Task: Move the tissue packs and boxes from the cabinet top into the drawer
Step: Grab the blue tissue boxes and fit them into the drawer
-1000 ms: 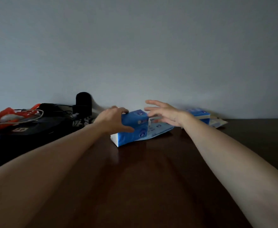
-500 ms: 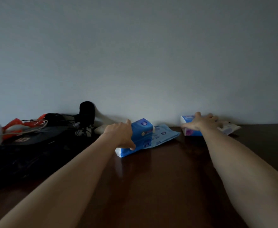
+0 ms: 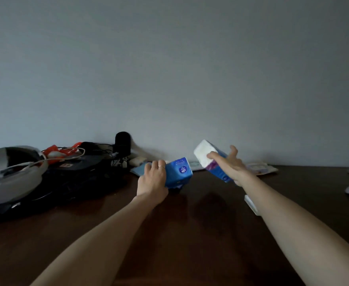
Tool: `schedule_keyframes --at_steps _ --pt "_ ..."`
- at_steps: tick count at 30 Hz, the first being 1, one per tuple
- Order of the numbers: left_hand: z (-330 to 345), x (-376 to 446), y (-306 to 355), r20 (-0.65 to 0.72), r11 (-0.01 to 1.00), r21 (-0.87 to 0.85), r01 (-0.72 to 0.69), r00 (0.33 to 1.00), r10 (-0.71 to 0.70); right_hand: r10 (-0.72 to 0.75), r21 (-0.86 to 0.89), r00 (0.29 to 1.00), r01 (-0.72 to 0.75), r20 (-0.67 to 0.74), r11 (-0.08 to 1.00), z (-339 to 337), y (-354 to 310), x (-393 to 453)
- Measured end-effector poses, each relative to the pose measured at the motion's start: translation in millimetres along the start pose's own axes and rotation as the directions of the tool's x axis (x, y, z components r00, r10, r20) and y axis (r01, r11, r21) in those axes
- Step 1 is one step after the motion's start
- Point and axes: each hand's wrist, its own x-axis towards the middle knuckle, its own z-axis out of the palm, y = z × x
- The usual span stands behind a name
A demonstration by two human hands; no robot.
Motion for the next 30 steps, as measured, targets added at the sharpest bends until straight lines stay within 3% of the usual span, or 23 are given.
schedule_keyframes --at_steps 4,8,11,14,17,19,22,24,26,27,30 --pt "-33 -48 2 -0.121 0.968 -0.213 0.131 0.980 -0.159 -0.108 0.183 0.992 0.094 0.068 0.979 5 -15 -75" --pt "-68 -102 -3 -0.203 0.918 -0.373 0.131 0.954 -0.219 -0.153 0.382 0.982 0.099 0.113 0.919 7 -18 -143" --pt "-87 -155 -5 -0.192 0.855 -0.501 0.131 0.947 -0.258 -0.254 0.516 0.962 0.170 0.096 0.839 4 -7 -197" --pt "-96 -210 0 -0.153 0.785 -0.601 0.151 0.942 -0.298 -0.380 0.613 0.896 0.169 0.230 0.772 2 15 -253" --pt "-102 -264 1 -0.133 0.692 -0.704 0.160 0.927 -0.350 -0.420 0.630 0.813 0.087 0.403 0.772 2 40 -301" --pt "-105 -304 -4 -0.063 0.571 -0.808 0.147 0.941 -0.332 -0.413 0.636 0.789 0.037 0.455 0.771 5 62 -330" --pt "-105 -357 -18 0.189 0.208 -0.949 0.239 0.954 -0.234 -0.373 0.645 0.768 -0.068 0.521 0.761 13 106 -371" --pt "-96 -384 -30 0.451 -0.017 -0.892 0.451 0.888 -0.094 -0.320 0.642 0.754 -0.172 0.574 0.747 24 137 -396" --pt "-80 -410 -37 0.601 -0.208 -0.770 0.603 0.795 0.080 -0.280 0.628 0.740 -0.239 0.612 0.741 39 166 -416" --pt "-72 -422 -39 0.632 -0.263 -0.721 0.641 0.764 0.128 -0.256 0.611 0.739 -0.256 0.623 0.749 46 179 -424" --pt "-37 -451 -45 0.732 -0.306 -0.617 0.725 0.672 0.115 -0.139 0.497 0.733 -0.297 0.666 0.815 70 210 -443"
